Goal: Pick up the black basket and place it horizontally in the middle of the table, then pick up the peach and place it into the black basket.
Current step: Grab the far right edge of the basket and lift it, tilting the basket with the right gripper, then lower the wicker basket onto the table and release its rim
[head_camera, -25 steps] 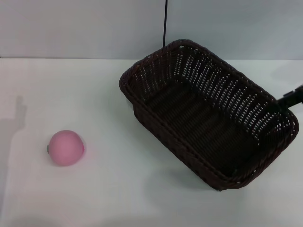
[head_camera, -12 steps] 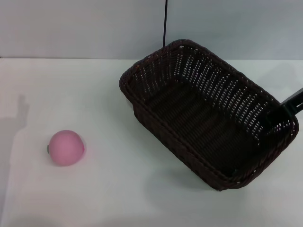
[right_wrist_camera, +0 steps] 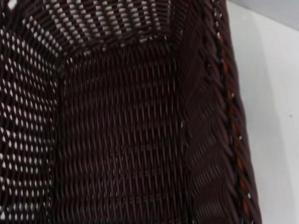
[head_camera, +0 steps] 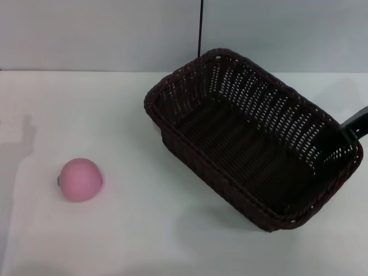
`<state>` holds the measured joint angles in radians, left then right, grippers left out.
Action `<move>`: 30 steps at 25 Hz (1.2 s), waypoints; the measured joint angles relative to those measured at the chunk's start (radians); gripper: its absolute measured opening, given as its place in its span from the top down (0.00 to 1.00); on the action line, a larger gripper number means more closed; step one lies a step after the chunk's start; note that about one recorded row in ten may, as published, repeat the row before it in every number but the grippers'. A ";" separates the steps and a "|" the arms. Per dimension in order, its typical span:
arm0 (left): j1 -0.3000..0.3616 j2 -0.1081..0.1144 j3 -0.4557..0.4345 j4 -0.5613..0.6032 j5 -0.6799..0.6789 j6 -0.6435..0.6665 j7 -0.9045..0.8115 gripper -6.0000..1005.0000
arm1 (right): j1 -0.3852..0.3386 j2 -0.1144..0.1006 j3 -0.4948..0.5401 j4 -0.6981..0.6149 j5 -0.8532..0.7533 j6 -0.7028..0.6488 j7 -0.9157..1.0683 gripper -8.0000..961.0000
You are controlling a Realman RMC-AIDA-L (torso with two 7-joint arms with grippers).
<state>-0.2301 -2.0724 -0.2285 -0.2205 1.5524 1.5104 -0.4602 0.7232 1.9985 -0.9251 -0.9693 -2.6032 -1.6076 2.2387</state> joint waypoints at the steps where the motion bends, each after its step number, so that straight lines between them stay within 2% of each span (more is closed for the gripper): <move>1: 0.000 0.000 0.000 0.000 0.000 -0.001 0.000 0.31 | -0.005 0.000 0.007 -0.008 0.007 -0.001 -0.001 0.70; 4: 0.000 0.000 0.000 0.000 0.000 -0.002 0.000 0.31 | -0.031 -0.002 0.036 -0.046 0.063 -0.023 -0.008 0.78; 8: 0.000 0.000 0.000 -0.001 0.000 -0.005 0.000 0.31 | -0.052 -0.011 0.056 -0.068 0.124 -0.043 -0.020 0.79; 11: -0.001 0.000 0.000 -0.001 0.000 -0.005 0.000 0.31 | -0.081 -0.027 0.076 -0.080 0.218 -0.064 -0.040 0.79; 21: -0.007 0.000 0.000 0.000 0.000 -0.006 0.000 0.31 | -0.112 -0.035 0.196 -0.084 0.344 -0.119 -0.175 0.81; 24: -0.008 0.000 0.000 -0.003 0.000 -0.006 0.000 0.31 | -0.114 -0.047 0.216 -0.088 0.377 -0.158 -0.272 0.81; 30: -0.008 0.000 0.000 -0.016 0.000 -0.006 0.000 0.31 | -0.075 -0.091 0.199 -0.091 0.387 -0.242 -0.453 0.80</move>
<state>-0.2377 -2.0723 -0.2286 -0.2366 1.5523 1.5047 -0.4602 0.6481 1.9078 -0.7260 -1.0600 -2.2166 -1.8494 1.7859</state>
